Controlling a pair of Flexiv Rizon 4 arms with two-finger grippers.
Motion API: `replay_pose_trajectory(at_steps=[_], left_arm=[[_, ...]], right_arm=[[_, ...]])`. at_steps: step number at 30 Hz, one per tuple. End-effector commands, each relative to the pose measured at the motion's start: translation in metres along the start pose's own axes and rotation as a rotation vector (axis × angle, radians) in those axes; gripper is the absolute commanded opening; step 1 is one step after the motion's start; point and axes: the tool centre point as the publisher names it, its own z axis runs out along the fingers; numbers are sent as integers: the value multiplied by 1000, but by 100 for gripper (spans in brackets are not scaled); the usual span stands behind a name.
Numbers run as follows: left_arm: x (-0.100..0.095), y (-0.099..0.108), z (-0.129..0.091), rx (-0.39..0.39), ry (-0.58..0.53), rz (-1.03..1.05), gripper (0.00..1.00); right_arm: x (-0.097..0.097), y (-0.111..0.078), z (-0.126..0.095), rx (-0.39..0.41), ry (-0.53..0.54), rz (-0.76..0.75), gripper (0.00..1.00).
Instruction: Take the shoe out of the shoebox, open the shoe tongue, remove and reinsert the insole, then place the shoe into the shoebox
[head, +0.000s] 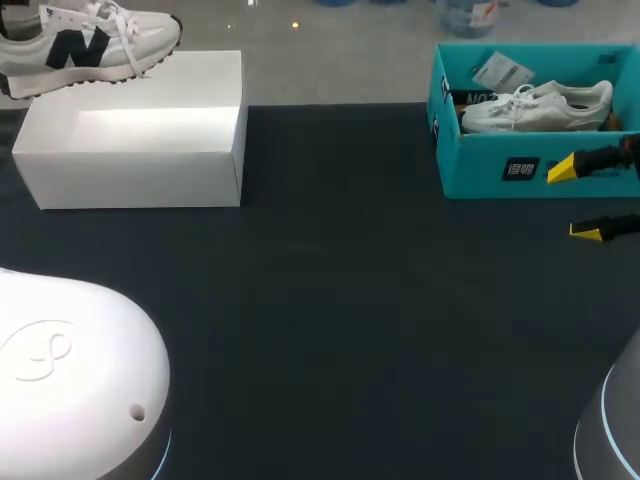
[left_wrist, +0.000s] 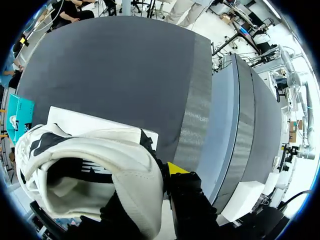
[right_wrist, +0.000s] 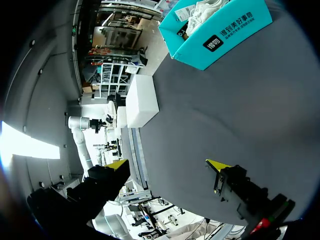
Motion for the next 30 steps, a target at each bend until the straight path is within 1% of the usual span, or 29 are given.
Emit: replay_pose_trajectory(at_steps=[1,6,7,8,9,10,12,14,17,21,23,24,30], left_arm=[[2,-3,-1,-8,-2,0,0],[2,-3,-1,-8,-2,0,0],[0,-3,0,-18,-24,21,0],[-1,-1,1,-58,-29,54,0],[-3,0,4,-59,13,82,0],[-4,1,5,-74,8,85,0],[-7,4,6,-109,38,133,0],[-9,5,7,-113,60,188,0],[-11,8,7,-153,80,211,0],[-13,13,5,-153,64,222,0],[-13,14,6,-156,82,200,0],[-13,14,6,-144,73,198,0],[-13,14,6,-144,73,198,0]], right_arm=[[0,0,1,-1,-2,1,100],[0,0,1,-1,-2,1,100],[0,0,1,-1,-2,1,100],[0,0,1,-1,-2,1,100],[0,0,1,-1,-2,1,100],[0,0,1,-1,-2,1,100],[0,0,1,-1,-2,1,100],[0,0,1,-1,-2,1,100],[0,0,1,-1,-2,1,100],[0,0,1,-1,-2,1,100],[0,0,1,-1,-2,1,100],[0,0,1,-1,-2,1,100],[0,0,1,-1,-2,1,100]])
